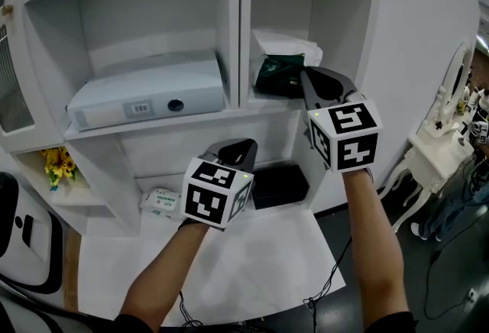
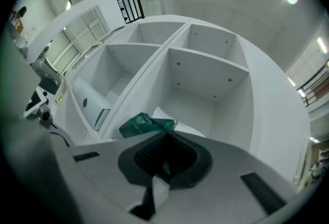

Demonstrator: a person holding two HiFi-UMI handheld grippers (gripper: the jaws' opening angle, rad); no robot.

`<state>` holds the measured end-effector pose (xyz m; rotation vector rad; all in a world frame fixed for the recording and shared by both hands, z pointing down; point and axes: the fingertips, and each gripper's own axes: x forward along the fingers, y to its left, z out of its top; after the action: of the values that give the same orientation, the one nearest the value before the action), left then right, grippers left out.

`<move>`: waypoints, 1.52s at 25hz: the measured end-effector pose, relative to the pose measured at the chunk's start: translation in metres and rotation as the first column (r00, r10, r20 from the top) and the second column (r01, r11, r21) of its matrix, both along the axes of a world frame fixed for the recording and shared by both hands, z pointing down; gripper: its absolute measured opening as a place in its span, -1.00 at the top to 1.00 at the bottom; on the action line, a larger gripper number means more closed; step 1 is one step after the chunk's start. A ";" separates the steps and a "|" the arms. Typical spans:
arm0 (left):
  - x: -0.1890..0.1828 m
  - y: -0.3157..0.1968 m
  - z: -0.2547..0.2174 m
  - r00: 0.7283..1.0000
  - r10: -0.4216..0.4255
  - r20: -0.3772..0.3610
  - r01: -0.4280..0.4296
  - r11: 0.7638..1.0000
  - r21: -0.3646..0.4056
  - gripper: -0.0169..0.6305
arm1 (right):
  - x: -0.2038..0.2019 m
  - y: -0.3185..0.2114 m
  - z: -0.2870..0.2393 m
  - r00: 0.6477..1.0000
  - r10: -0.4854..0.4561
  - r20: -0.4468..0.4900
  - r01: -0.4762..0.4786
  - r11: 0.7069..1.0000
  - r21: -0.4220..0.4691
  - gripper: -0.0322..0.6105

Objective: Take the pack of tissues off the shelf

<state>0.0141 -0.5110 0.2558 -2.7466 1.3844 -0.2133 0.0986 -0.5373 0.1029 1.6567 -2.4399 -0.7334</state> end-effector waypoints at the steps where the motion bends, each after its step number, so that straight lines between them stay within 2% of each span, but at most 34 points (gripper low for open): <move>1: 0.001 0.002 -0.001 1.000 0.001 0.001 -0.001 1.000 0.003 0.93 | 0.002 0.003 -0.001 1.000 0.000 0.005 0.000 1.000 0.007 0.89; 11: 0.017 0.029 -0.006 1.000 0.012 0.008 -0.012 1.000 0.020 0.93 | 0.031 0.043 -0.009 0.997 0.027 0.074 -0.031 0.998 0.059 0.89; 20: 0.046 0.063 -0.003 0.999 0.052 0.006 -0.052 0.998 0.019 0.93 | 0.069 0.088 0.002 0.989 0.059 0.134 -0.065 0.997 0.042 0.89; 28: 0.079 0.108 0.007 0.996 0.092 -0.003 -0.092 0.996 0.011 0.93 | 0.115 0.137 0.041 0.981 0.137 0.141 -0.136 0.991 -0.016 0.89; 38: 0.131 0.173 0.019 0.988 0.154 -0.011 -0.154 0.988 0.014 0.93 | 0.182 0.218 0.095 0.952 0.256 0.168 -0.240 0.965 -0.110 0.89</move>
<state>0.1449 -0.3376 0.2748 -2.8314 1.1637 -0.1799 0.2805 -0.3195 0.1983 2.0242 -2.2730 -0.4516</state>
